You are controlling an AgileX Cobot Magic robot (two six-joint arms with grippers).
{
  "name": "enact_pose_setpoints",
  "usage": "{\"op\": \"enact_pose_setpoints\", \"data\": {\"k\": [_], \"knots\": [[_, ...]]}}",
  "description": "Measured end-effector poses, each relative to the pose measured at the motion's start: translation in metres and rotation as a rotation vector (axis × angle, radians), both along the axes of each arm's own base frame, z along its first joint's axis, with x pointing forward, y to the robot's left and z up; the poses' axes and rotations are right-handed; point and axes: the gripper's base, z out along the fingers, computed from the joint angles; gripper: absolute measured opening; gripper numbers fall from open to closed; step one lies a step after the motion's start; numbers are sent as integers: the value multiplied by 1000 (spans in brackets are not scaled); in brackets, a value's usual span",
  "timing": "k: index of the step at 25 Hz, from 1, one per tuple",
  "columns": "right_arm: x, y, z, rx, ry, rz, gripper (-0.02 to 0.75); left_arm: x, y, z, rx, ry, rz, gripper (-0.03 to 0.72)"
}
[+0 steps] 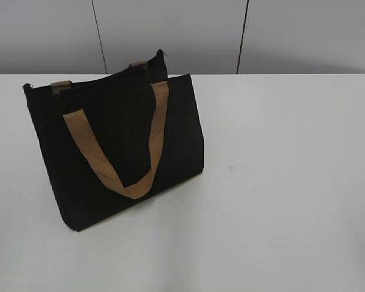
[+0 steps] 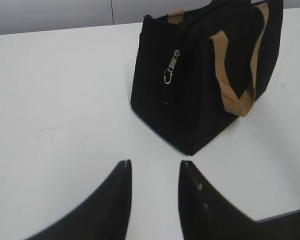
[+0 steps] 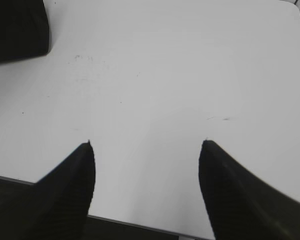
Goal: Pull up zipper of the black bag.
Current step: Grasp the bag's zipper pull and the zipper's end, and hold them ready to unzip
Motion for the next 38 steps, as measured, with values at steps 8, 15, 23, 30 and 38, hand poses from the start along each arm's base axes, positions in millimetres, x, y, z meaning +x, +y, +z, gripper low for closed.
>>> {"op": "enact_pose_setpoints", "data": {"k": [8, 15, 23, 30, 38], "knots": [[0, 0, 0, 0, 0, 0, 505, 0, 0, 0, 0, 0, 0, 240], [0, 0, 0, 0, 0, 0, 505, 0, 0, 0, 0, 0, 0, 240], [0, 0, 0, 0, 0, 0, 505, 0, 0, 0, 0, 0, 0, 240], [0, 0, 0, 0, 0, 0, 505, 0, 0, 0, 0, 0, 0, 240], [0, 0, 0, 0, 0, 0, 505, 0, 0, 0, 0, 0, 0, 240]]}}
